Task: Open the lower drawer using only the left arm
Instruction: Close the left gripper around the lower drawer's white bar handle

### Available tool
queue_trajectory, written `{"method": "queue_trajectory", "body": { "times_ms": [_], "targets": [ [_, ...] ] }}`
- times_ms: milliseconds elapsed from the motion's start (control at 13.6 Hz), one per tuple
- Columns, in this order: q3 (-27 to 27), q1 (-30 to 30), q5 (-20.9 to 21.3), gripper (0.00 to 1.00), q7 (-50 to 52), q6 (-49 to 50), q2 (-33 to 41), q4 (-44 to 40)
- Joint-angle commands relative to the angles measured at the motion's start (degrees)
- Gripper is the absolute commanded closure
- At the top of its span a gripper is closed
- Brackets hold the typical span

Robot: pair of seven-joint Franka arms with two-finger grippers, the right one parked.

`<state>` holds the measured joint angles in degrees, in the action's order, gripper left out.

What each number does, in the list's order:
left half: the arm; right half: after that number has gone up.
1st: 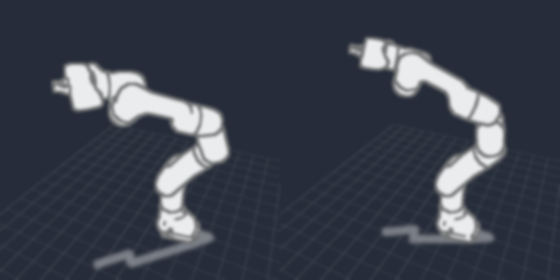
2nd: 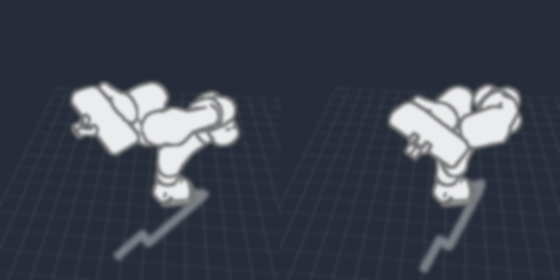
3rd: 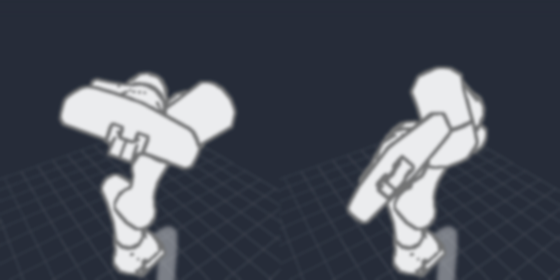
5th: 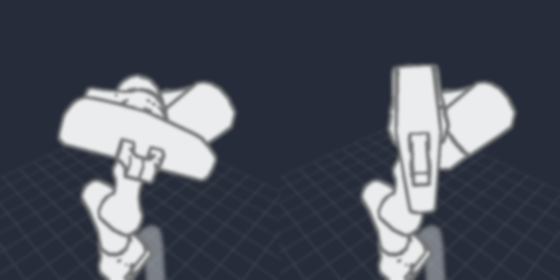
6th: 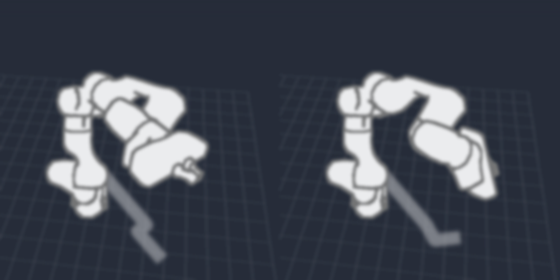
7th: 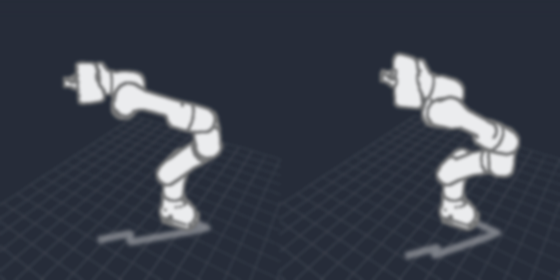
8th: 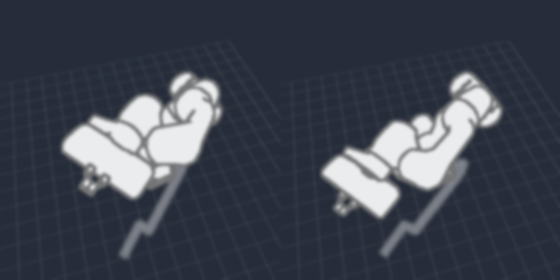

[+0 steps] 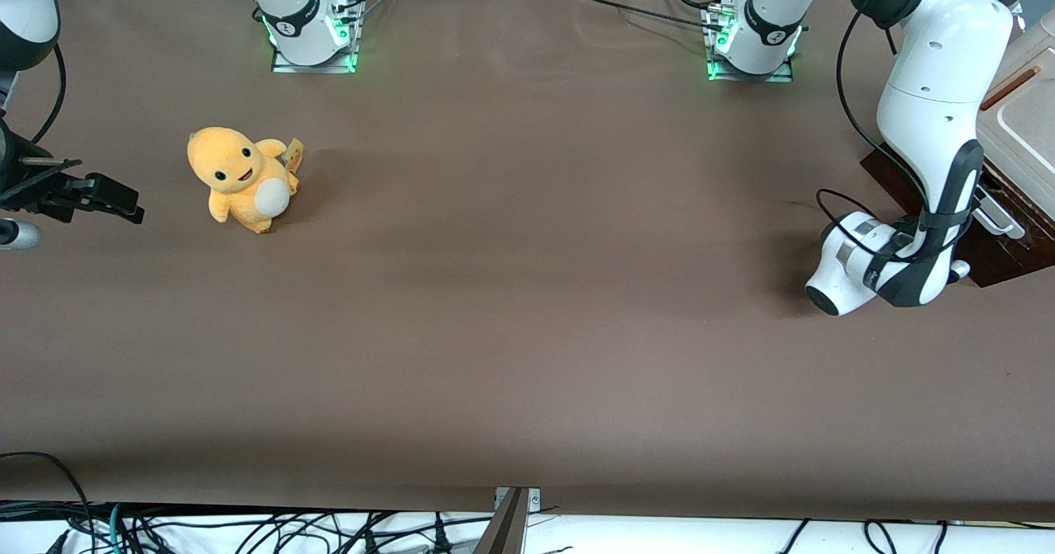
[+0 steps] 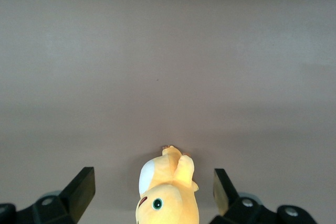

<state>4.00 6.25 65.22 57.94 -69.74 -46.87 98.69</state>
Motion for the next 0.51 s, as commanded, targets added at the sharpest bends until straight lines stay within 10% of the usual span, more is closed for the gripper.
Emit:
{"method": "queue_trajectory", "body": {
  "times_ms": [0,440],
  "targets": [
    [0.57,0.52,1.05,0.67,0.5,-0.31,0.99,0.89],
    [0.66,0.52,-1.5,0.88,-0.29,-0.22,1.61,0.1]
  ]
}}
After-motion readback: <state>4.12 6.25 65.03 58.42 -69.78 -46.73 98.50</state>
